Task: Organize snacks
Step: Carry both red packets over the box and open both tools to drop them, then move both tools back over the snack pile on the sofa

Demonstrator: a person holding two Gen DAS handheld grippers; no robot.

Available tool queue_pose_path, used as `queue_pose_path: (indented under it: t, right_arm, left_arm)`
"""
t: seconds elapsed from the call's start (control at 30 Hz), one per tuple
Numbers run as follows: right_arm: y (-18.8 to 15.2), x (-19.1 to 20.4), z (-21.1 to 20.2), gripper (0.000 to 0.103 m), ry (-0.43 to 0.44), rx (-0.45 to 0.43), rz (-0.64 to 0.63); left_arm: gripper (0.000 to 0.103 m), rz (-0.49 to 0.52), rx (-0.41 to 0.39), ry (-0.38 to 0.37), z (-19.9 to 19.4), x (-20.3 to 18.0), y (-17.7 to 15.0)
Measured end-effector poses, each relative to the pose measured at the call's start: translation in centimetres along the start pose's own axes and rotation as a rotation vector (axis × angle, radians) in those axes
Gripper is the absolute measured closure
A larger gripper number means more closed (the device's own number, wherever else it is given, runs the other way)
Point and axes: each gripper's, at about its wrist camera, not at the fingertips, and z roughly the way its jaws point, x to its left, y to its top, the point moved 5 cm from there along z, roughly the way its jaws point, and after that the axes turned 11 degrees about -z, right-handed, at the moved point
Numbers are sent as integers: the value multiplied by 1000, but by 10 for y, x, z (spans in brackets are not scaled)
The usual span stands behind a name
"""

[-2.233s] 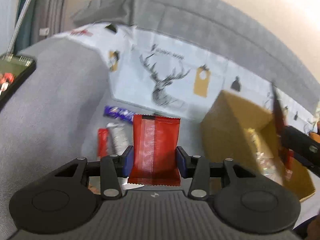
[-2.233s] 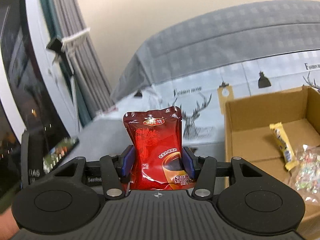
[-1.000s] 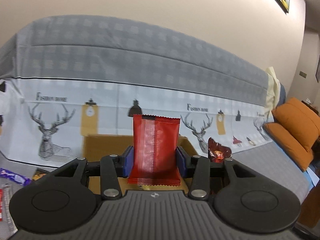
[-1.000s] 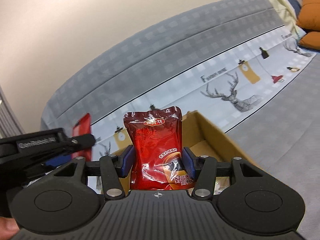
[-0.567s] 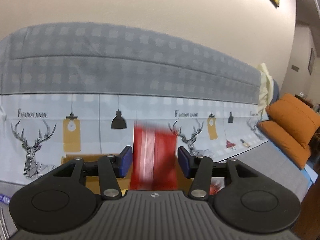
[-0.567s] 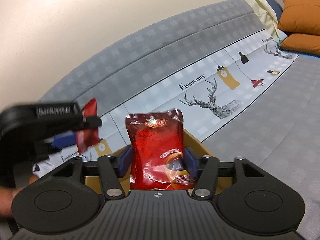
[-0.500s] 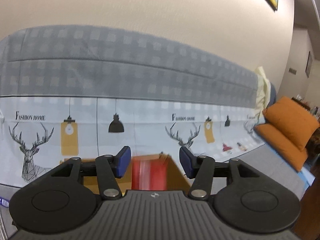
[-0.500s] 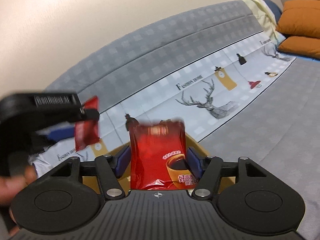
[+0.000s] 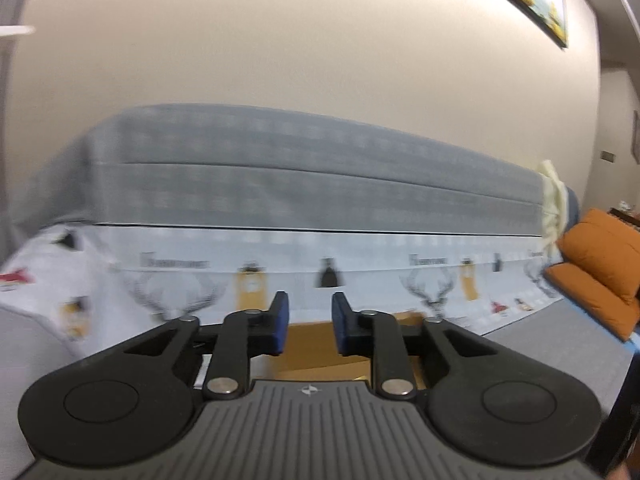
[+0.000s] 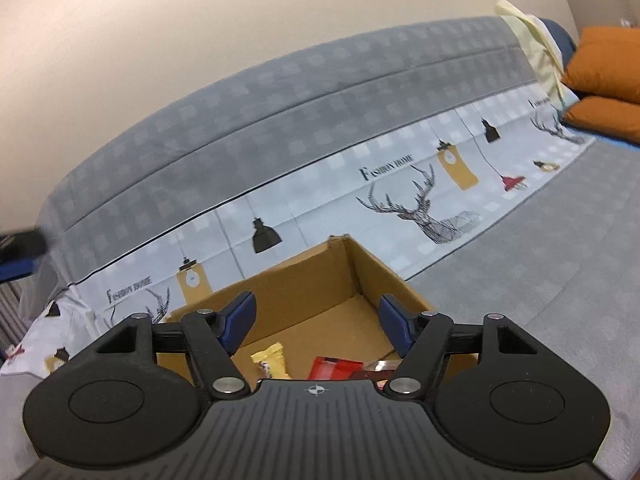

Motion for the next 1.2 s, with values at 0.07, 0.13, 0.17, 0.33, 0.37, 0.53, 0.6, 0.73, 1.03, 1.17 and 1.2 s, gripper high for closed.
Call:
queue_pose_path:
  t: [0.07, 0.13, 0.17, 0.33, 0.37, 0.53, 0.6, 0.73, 1.03, 1.17, 1.2]
  right_arm:
    - [-3, 14, -4, 41, 22, -9, -29]
    - [-7, 35, -10, 59, 72, -24, -64]
    - [-9, 47, -15, 63, 105, -35, -84]
    - [-33, 133, -44, 78, 402, -65, -282]
    - [-41, 152, -52, 78, 463, -73, -341]
    - [-95, 228, -72, 78, 740, 13, -573]
    - [-116, 244, -65, 78, 769, 85, -636]
    - [-145, 263, -40, 72, 761, 199, -734]
    - [-213, 283, -8, 59, 742, 382, -982]
    - [-226, 280, -3, 62, 750, 412, -1006]
    - [-225, 279, -5, 74, 754, 414, -1005]
  left_arm:
    - [80, -20, 0, 29, -24, 35, -3]
    - [80, -29, 7, 71, -43, 68, -12]
    - [80, -34, 12, 95, -51, 85, -19]
    - [80, -147, 86, 173, -72, 155, -69]
    - [80, -168, 101, 185, -75, 166, -80]
    - [83, -305, 131, 233, -83, 212, -131]
    - [83, -384, 68, 219, -94, 225, -128]
    - [83, -420, 117, 208, -91, 237, -131]
    - [82, -381, 146, 201, -90, 231, -133]
    - [82, -411, 161, 215, -85, 236, -134]
    - [83, -417, 167, 220, -84, 237, -134]
